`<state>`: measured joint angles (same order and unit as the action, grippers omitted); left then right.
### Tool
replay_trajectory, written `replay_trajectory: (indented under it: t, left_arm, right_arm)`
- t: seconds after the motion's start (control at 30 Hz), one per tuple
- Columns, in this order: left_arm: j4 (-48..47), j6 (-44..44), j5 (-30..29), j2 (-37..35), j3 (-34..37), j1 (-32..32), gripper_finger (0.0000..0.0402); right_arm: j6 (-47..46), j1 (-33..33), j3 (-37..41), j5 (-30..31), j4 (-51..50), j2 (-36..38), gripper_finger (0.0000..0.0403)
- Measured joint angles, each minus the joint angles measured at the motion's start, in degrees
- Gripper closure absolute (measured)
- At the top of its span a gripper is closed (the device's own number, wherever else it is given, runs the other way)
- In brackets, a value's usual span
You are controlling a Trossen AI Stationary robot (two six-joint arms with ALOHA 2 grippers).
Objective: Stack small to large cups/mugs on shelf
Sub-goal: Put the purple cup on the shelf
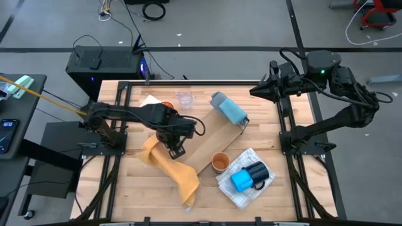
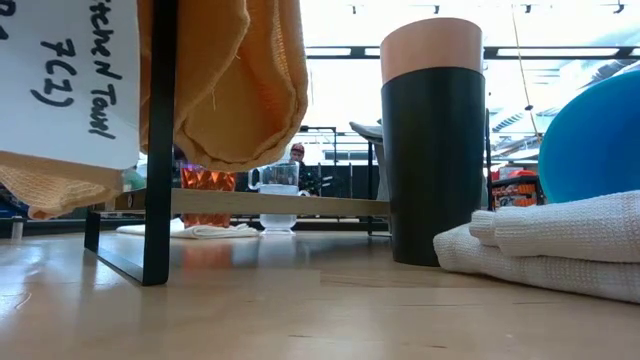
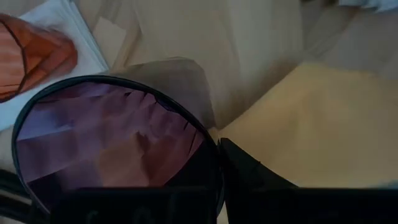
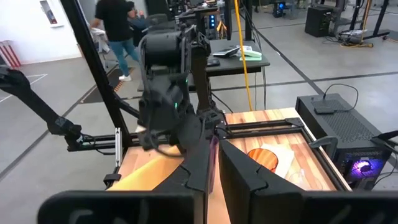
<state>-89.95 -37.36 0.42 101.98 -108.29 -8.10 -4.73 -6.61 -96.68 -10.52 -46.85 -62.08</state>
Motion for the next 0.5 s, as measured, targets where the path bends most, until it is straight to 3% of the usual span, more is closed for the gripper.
replay_trajectory:
  t: [0.5]
  left_arm:
    - [-0.15,-5.03,-1.7,5.0,-0.04,-0.46,0.039]
  right_arm:
    - [-0.02,0.0,0.0,0.0,-0.06,0.0,0.0362]
